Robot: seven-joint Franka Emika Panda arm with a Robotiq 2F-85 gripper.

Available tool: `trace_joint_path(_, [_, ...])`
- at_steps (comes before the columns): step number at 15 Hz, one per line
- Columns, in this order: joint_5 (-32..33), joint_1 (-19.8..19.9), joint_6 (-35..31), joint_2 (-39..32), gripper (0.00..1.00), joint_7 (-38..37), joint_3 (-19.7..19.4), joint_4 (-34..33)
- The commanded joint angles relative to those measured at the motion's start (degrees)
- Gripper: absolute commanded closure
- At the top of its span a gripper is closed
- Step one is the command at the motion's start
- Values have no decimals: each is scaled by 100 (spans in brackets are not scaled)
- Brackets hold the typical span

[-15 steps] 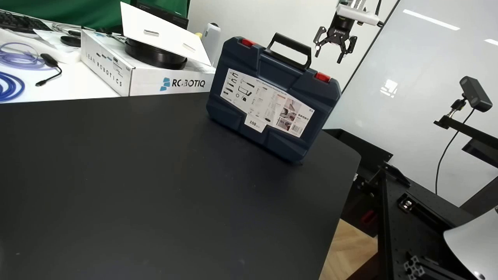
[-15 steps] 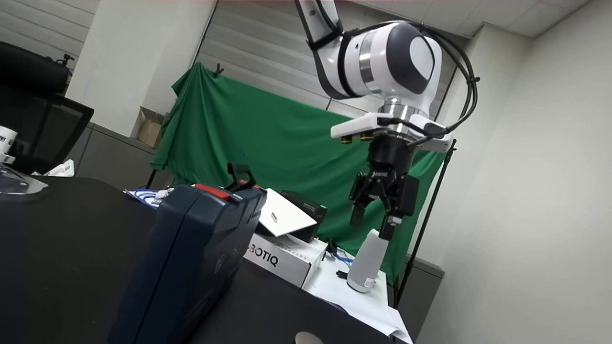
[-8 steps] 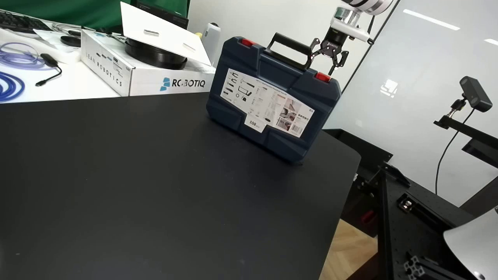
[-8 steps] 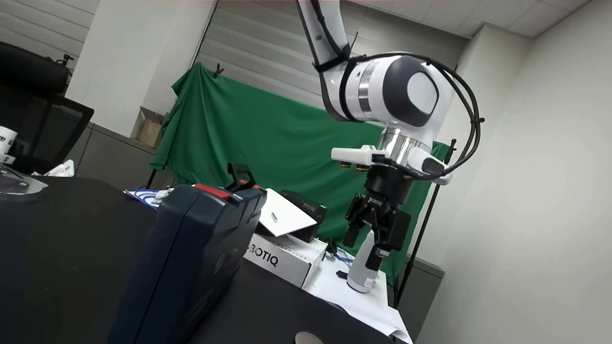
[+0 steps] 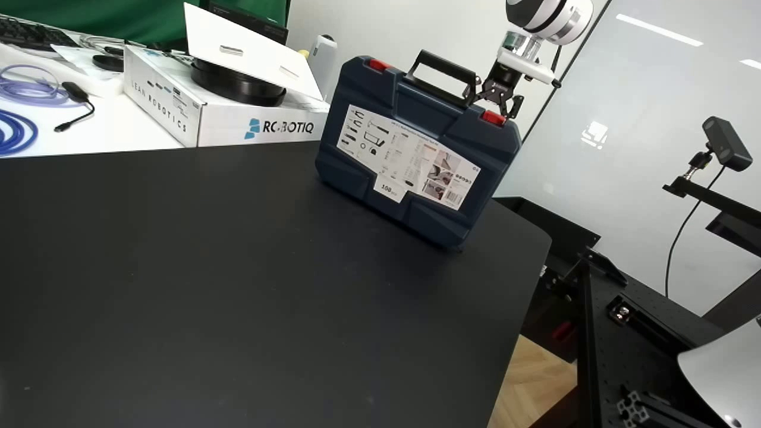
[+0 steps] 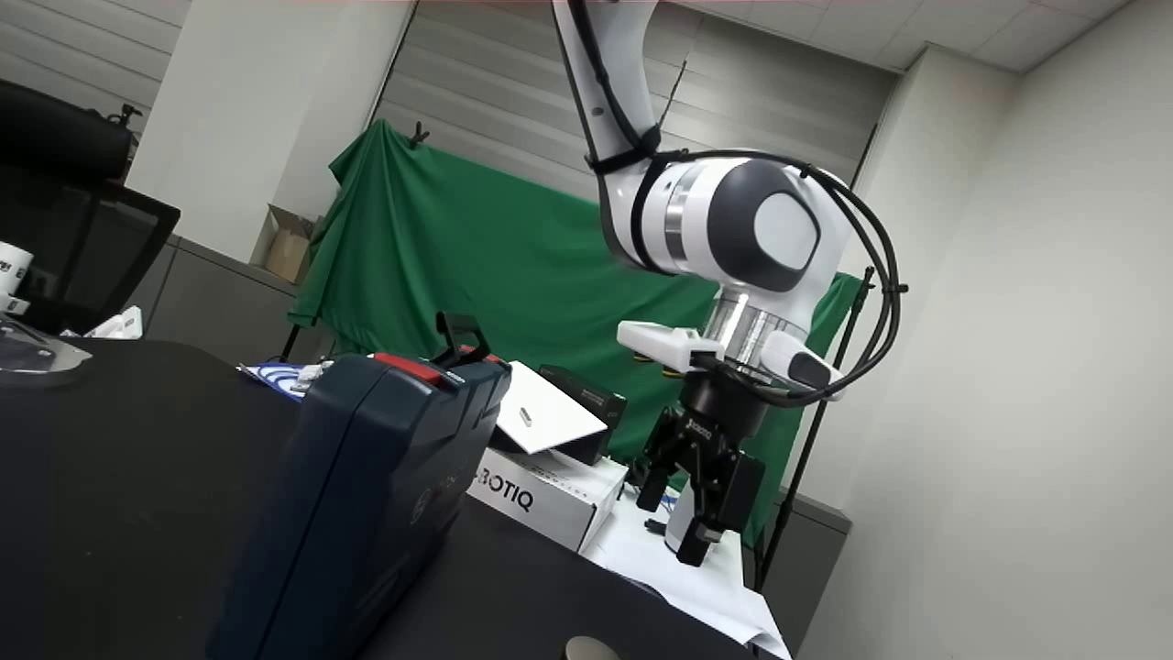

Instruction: Move the bottle to the left side of the table

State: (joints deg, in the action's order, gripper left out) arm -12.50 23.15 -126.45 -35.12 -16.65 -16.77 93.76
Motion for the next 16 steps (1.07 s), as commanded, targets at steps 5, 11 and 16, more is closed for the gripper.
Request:
trace_joint_path(5, [10,10,21,-30,0,9,7,-13])
trace_joint_path(11, [4,-70,-349,-120,0,-148,-20,164])
trace_joint_path(16, [-221,-133,-941,-442,0,-644,-22,355])
